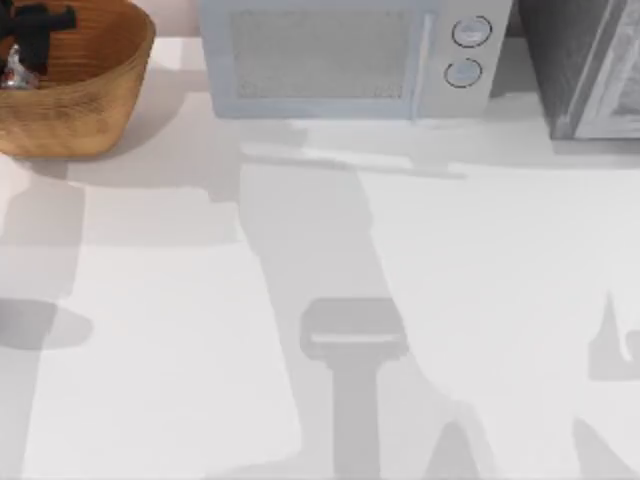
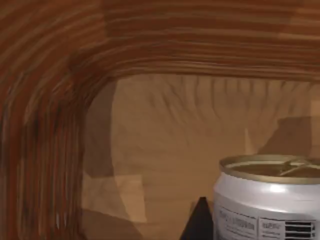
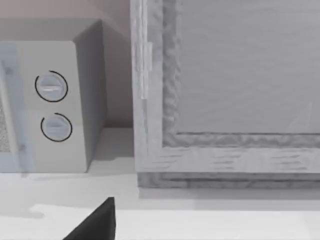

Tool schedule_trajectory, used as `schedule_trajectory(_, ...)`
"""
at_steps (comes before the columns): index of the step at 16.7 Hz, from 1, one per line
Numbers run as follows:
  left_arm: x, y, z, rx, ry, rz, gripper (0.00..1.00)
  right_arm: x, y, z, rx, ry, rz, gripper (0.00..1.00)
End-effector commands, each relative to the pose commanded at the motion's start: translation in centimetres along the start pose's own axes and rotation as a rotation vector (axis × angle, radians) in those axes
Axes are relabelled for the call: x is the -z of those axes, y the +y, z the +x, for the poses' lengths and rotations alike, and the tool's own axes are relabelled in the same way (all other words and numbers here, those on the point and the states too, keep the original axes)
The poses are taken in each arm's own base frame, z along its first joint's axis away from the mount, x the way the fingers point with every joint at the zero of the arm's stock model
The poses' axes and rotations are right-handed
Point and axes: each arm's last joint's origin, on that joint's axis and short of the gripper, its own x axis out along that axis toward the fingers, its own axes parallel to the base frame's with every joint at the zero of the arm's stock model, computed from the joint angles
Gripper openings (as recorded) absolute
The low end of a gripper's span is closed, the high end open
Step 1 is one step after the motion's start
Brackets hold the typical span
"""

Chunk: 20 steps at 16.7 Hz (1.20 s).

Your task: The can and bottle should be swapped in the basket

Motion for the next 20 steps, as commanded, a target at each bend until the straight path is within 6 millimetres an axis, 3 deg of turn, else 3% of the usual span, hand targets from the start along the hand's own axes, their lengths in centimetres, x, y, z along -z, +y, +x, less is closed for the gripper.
schedule_trajectory(3, 1.5, -1.2, -6.5, -0.032, -0.114, 0.011, 0.0, 0.0, 0.0, 0.0, 0.0, 0.0, 0.0, 1.0)
schedule_trajectory(5, 3.6, -2.3, -11.3, -0.05, -0.211, 0.026, 0.0, 0.0, 0.0, 0.0, 0.0, 0.0, 0.0, 1.0)
schedule_trajectory(8, 8.9, -3.8, -17.7, -0.069, -0.377, 0.053, 0.0, 0.0, 0.0, 0.0, 0.0, 0.0, 0.0, 1.0)
schedule_trajectory(11, 16.0, -4.9, -22.0, -0.075, -0.559, 0.083, 0.0, 0.0, 0.0, 0.0, 0.0, 0.0, 0.0, 1.0)
schedule_trajectory(13, 21.1, -5.2, -23.3, -0.074, -0.68, 0.1, 0.0, 0.0, 0.0, 0.0, 0.0, 0.0, 0.0, 1.0)
schedule_trajectory(15, 26.0, -5.2, -23.1, -0.07, -0.792, 0.113, 0.0, 0.0, 0.0, 0.0, 0.0, 0.0, 0.0, 1.0)
schedule_trajectory(18, 32.1, -4.9, -20.7, -0.061, -0.936, 0.124, 0.0, 0.0, 0.0, 0.0, 0.0, 0.0, 0.0, 1.0)
schedule_trajectory(20, 35.1, -4.5, -18.3, -0.055, -1.011, 0.125, 0.0, 0.0, 0.0, 0.0, 0.0, 0.0, 0.0, 1.0)
